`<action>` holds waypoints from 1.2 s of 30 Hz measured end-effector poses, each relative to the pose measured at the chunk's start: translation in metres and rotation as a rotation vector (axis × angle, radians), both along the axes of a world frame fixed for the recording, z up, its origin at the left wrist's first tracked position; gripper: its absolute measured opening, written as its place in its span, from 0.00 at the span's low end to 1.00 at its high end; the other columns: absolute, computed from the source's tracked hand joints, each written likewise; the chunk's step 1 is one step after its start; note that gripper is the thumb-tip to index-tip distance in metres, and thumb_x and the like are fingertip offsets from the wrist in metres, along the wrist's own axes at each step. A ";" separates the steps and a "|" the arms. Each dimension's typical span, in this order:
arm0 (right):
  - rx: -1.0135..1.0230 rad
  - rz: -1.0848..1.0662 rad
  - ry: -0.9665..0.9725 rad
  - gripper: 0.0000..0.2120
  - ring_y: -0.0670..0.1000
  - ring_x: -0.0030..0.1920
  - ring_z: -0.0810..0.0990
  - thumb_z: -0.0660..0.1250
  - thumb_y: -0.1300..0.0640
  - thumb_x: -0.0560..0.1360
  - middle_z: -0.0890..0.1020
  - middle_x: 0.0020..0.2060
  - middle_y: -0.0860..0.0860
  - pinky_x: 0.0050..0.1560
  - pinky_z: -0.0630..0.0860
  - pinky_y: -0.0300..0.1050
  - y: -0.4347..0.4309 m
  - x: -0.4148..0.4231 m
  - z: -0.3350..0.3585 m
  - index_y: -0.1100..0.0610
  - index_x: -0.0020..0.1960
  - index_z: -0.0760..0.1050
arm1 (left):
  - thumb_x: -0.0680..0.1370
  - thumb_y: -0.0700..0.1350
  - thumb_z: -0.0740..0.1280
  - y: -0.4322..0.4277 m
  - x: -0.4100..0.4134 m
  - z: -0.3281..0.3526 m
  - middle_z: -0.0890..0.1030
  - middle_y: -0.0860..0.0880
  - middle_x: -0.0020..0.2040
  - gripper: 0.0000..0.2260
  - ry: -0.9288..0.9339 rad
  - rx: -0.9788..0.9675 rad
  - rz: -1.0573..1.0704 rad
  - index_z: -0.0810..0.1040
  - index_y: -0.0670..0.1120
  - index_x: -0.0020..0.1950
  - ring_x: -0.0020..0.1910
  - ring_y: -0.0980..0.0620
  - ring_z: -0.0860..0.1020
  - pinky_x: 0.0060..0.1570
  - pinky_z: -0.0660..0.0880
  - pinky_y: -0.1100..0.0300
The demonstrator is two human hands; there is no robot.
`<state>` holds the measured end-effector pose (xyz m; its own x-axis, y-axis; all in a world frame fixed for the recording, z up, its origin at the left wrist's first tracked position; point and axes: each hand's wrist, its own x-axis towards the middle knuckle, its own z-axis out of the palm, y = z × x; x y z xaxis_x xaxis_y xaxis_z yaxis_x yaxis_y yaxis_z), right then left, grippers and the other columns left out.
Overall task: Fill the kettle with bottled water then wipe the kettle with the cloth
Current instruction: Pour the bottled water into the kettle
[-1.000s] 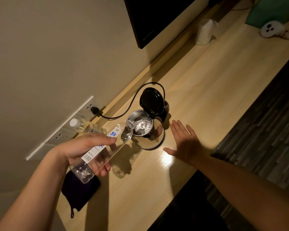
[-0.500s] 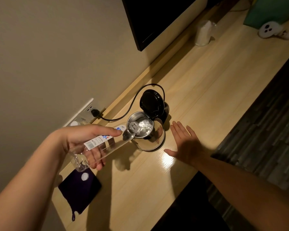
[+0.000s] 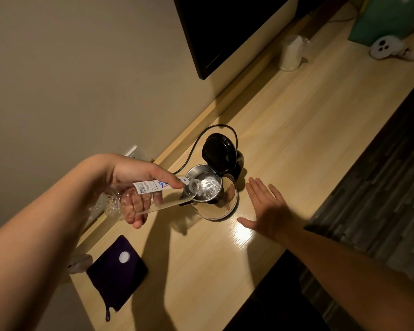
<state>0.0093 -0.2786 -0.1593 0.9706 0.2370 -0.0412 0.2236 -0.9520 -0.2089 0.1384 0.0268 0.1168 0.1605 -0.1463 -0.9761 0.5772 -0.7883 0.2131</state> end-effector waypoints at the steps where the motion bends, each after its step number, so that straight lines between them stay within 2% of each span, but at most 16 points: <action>1: 0.011 -0.002 -0.010 0.50 0.56 0.83 0.65 0.60 0.25 0.75 0.66 0.82 0.58 0.79 0.68 0.62 0.000 0.000 -0.001 0.62 0.82 0.64 | 0.64 0.62 0.81 -0.001 -0.001 0.001 0.83 0.29 0.39 0.33 0.000 0.006 -0.013 0.79 0.36 0.51 0.32 0.37 0.84 0.31 0.83 0.50; 7: 0.045 0.001 -0.052 0.49 0.56 0.83 0.65 0.61 0.26 0.75 0.66 0.82 0.58 0.79 0.67 0.62 0.000 0.000 -0.011 0.62 0.81 0.65 | 0.62 0.63 0.81 -0.003 0.002 0.002 0.84 0.32 0.39 0.33 -0.037 0.046 -0.047 0.81 0.37 0.52 0.32 0.39 0.84 0.32 0.82 0.51; 10: 0.041 0.006 -0.077 0.49 0.56 0.83 0.65 0.61 0.25 0.76 0.65 0.82 0.58 0.79 0.66 0.62 0.000 0.000 -0.016 0.62 0.82 0.64 | 0.68 0.63 0.77 -0.002 0.002 0.000 0.84 0.32 0.39 0.30 -0.018 0.013 -0.075 0.80 0.37 0.51 0.33 0.39 0.85 0.32 0.82 0.52; 13: 0.032 0.012 -0.079 0.50 0.57 0.83 0.64 0.59 0.24 0.76 0.64 0.82 0.58 0.80 0.65 0.61 0.000 0.001 -0.020 0.61 0.82 0.63 | 0.77 0.62 0.71 0.001 -0.010 -0.001 0.84 0.35 0.39 0.21 0.099 -0.167 -0.070 0.85 0.43 0.48 0.36 0.40 0.86 0.36 0.84 0.52; 15: 0.005 0.005 -0.013 0.51 0.56 0.84 0.60 0.57 0.23 0.76 0.60 0.84 0.57 0.83 0.60 0.60 0.001 0.002 -0.021 0.60 0.84 0.60 | 0.80 0.59 0.69 0.008 -0.027 -0.007 0.85 0.38 0.41 0.16 0.058 -0.294 -0.040 0.86 0.47 0.52 0.38 0.42 0.86 0.39 0.85 0.52; 19: -0.023 -0.025 0.130 0.53 0.50 0.86 0.42 0.47 0.19 0.75 0.43 0.86 0.50 0.83 0.38 0.54 0.002 0.008 -0.019 0.54 0.86 0.44 | 0.76 0.60 0.72 0.024 -0.072 -0.041 0.85 0.35 0.54 0.29 -0.226 -0.431 0.045 0.72 0.41 0.67 0.51 0.34 0.85 0.54 0.83 0.42; 21: 0.049 -0.038 0.165 0.50 0.47 0.85 0.36 0.47 0.21 0.75 0.39 0.85 0.46 0.83 0.35 0.51 -0.001 0.011 -0.017 0.50 0.86 0.41 | 0.75 0.62 0.73 0.029 -0.096 -0.057 0.85 0.39 0.55 0.31 -0.332 -0.472 0.105 0.71 0.44 0.69 0.51 0.37 0.85 0.53 0.83 0.45; 22: 0.088 -0.042 0.160 0.48 0.46 0.85 0.38 0.49 0.22 0.76 0.42 0.86 0.46 0.84 0.38 0.50 -0.002 0.012 -0.012 0.49 0.86 0.45 | 0.74 0.61 0.74 0.030 -0.107 -0.064 0.86 0.40 0.52 0.30 -0.342 -0.502 0.189 0.72 0.45 0.67 0.48 0.39 0.85 0.49 0.84 0.48; 24: 0.182 -0.052 0.117 0.42 0.49 0.85 0.53 0.57 0.28 0.78 0.58 0.86 0.49 0.82 0.51 0.49 -0.001 0.008 0.002 0.51 0.84 0.59 | 0.73 0.59 0.77 0.030 -0.130 -0.076 0.85 0.40 0.52 0.27 -0.368 -0.551 0.372 0.74 0.46 0.64 0.46 0.40 0.84 0.48 0.83 0.49; 25: 0.244 -0.068 0.092 0.37 0.50 0.82 0.64 0.61 0.31 0.79 0.68 0.82 0.50 0.79 0.59 0.49 0.001 0.003 0.014 0.52 0.81 0.66 | 0.73 0.57 0.78 0.030 -0.139 -0.082 0.84 0.38 0.52 0.25 -0.390 -0.565 0.450 0.75 0.47 0.63 0.46 0.39 0.83 0.49 0.82 0.47; 27: 0.404 -0.119 0.062 0.26 0.49 0.63 0.80 0.67 0.38 0.79 0.84 0.65 0.50 0.66 0.73 0.47 0.012 -0.011 0.040 0.53 0.70 0.78 | 0.73 0.53 0.79 0.029 -0.156 -0.091 0.82 0.35 0.52 0.22 -0.439 -0.599 0.585 0.76 0.47 0.61 0.47 0.38 0.82 0.51 0.80 0.44; 29: 0.622 -0.137 0.103 0.19 0.47 0.49 0.83 0.70 0.42 0.78 0.87 0.50 0.49 0.53 0.82 0.51 0.030 -0.025 0.070 0.55 0.60 0.83 | 0.73 0.50 0.79 0.028 -0.168 -0.096 0.83 0.37 0.50 0.22 -0.491 -0.642 0.697 0.75 0.46 0.62 0.47 0.38 0.82 0.50 0.80 0.46; 31: 0.847 -0.130 0.236 0.15 0.48 0.47 0.85 0.71 0.45 0.77 0.86 0.46 0.47 0.51 0.85 0.57 0.056 -0.032 0.104 0.53 0.57 0.83 | 0.73 0.48 0.80 0.026 -0.178 -0.098 0.83 0.39 0.50 0.23 -0.547 -0.688 0.784 0.74 0.45 0.63 0.47 0.42 0.83 0.47 0.82 0.50; 32: 0.942 -0.124 0.315 0.16 0.47 0.49 0.85 0.73 0.43 0.75 0.86 0.48 0.47 0.53 0.85 0.57 0.070 -0.032 0.120 0.50 0.58 0.83 | 0.73 0.47 0.80 0.025 -0.182 -0.099 0.83 0.40 0.51 0.23 -0.572 -0.705 0.819 0.75 0.46 0.63 0.47 0.43 0.83 0.48 0.82 0.51; 34: 1.066 -0.078 0.439 0.25 0.44 0.56 0.84 0.73 0.36 0.69 0.86 0.55 0.45 0.61 0.84 0.48 0.098 -0.029 0.145 0.44 0.63 0.79 | 0.72 0.47 0.80 0.025 -0.191 -0.101 0.82 0.39 0.54 0.23 -0.628 -0.722 0.868 0.76 0.48 0.63 0.50 0.42 0.82 0.51 0.81 0.49; 36: 1.115 -0.008 0.545 0.34 0.41 0.65 0.81 0.76 0.34 0.68 0.83 0.63 0.43 0.66 0.79 0.41 0.123 -0.023 0.161 0.42 0.71 0.75 | 0.73 0.47 0.80 0.027 -0.199 -0.104 0.82 0.38 0.57 0.23 -0.667 -0.736 0.893 0.75 0.50 0.64 0.53 0.40 0.81 0.55 0.79 0.45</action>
